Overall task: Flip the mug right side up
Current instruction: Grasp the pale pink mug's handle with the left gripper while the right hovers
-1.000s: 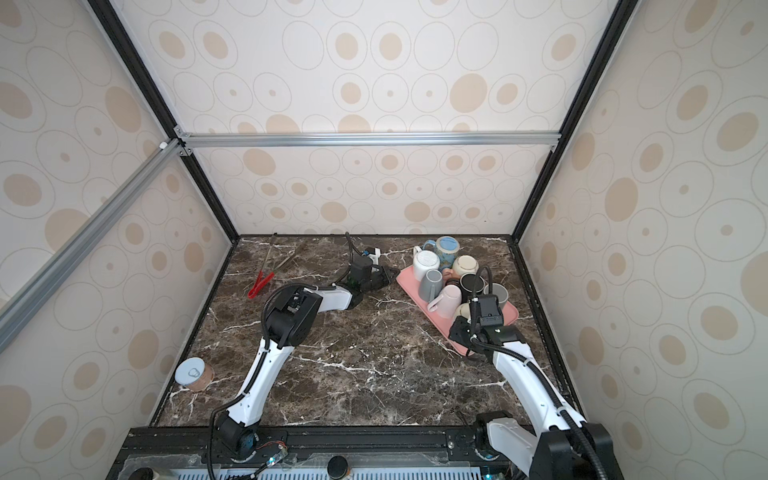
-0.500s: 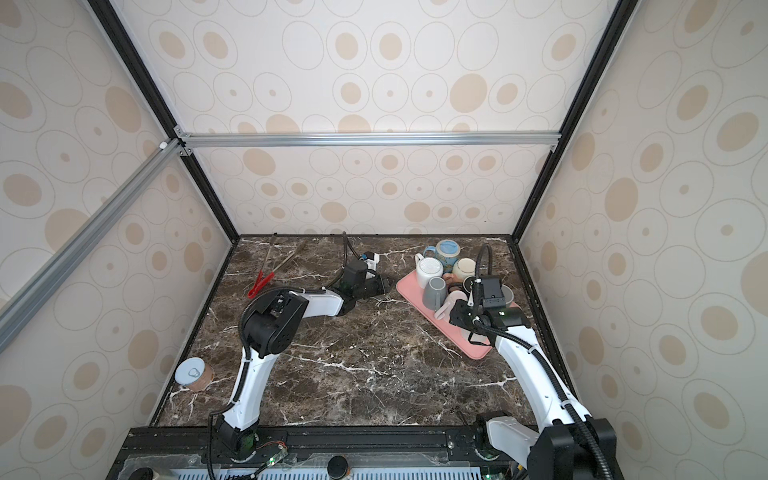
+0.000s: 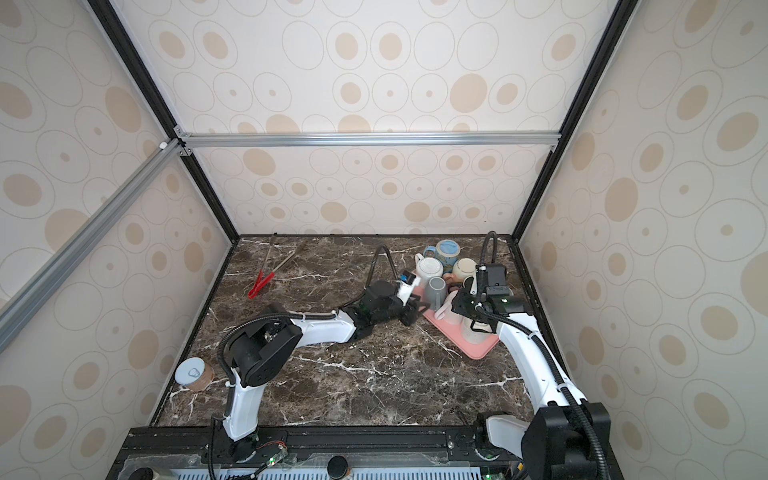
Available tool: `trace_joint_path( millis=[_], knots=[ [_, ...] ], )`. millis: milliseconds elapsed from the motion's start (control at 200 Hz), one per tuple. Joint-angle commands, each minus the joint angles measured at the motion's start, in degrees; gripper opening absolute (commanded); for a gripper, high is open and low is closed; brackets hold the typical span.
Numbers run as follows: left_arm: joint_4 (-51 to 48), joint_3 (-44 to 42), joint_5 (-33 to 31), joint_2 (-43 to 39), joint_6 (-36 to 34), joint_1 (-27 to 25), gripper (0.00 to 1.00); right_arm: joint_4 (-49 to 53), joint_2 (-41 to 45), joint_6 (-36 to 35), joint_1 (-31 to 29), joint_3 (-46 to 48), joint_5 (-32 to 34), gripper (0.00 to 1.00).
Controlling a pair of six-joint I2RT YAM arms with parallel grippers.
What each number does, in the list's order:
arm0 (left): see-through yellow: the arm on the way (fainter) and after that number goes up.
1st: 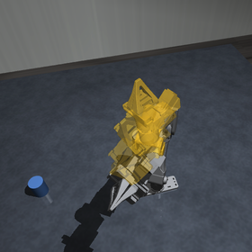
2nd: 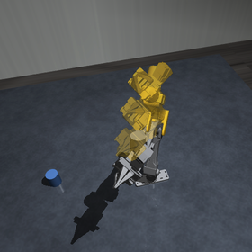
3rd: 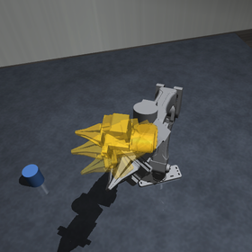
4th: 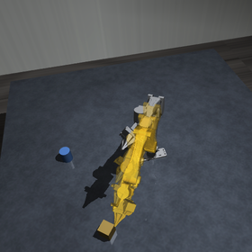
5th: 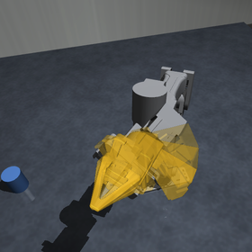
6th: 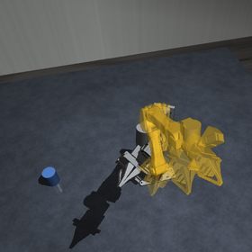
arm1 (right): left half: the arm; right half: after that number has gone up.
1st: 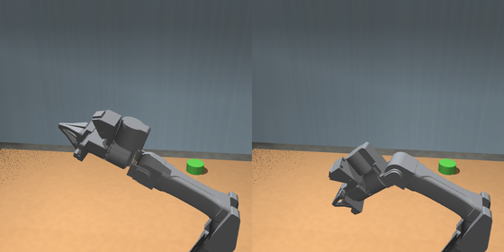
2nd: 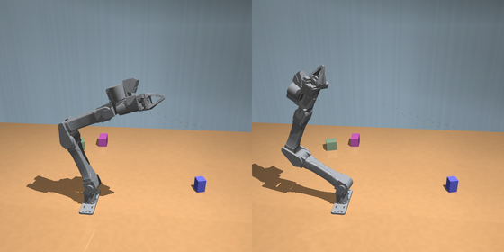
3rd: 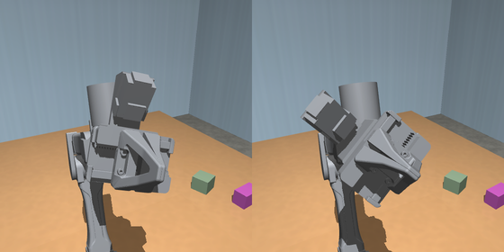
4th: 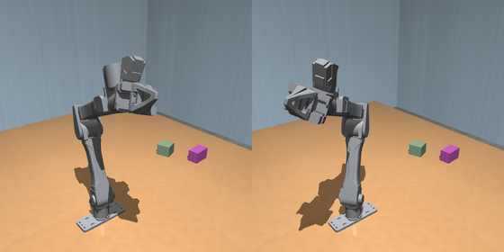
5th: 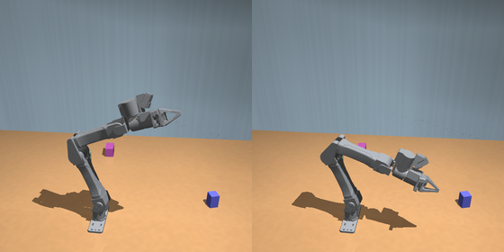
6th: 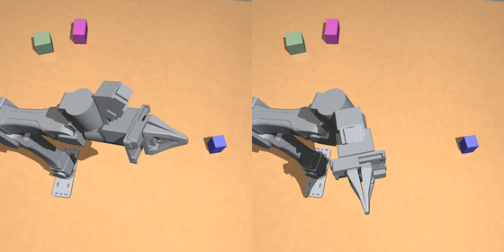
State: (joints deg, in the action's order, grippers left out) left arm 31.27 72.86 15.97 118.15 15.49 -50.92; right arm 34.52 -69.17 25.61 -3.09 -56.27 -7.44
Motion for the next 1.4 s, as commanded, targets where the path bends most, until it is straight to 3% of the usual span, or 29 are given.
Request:
trace_joint_path(
  millis=[0,125,350,480,590,1190,1390],
  knots=[
    [-1.85,4.46,-1.6,3.16,-7.14,-0.72,0.44,-0.08,-0.04,-0.1,0.96,-0.39,-1.57,0.48],
    [-3.47,7.61,-0.98,6.62,-7.05,-1.55,0.41,-0.98,0.82,0.41,1.68,1.44,-2.96,0.48],
    [-6.46,11.73,-6.1,10.42,-8.01,-1.55,0.4,-1.29,1.3,0.32,2.46,3.99,-4.53,0.48],
    [-8.2,15.14,-3.24,12.95,-6.97,-1.57,0.38,-1.54,1.11,0.08,2.65,4.93,-5.15,0.48],
    [-5.4,13.92,-0.96,13.12,-5.26,-1.93,0.35,-1.34,1.02,-0.47,2.87,4.86,-5.47,0.48],
    [-5.93,15.35,-1.37,14.52,-4.67,-7.18,0.34,-1.55,1.99,-1.7,3.53,6.19,-4.68,0.48],
    [-11.04,20.99,-10.19,17.03,-1.19,-7.25,0.37,-1.55,2.5,-1.53,3.91,6.44,-4.86,0.48]
  ],
)
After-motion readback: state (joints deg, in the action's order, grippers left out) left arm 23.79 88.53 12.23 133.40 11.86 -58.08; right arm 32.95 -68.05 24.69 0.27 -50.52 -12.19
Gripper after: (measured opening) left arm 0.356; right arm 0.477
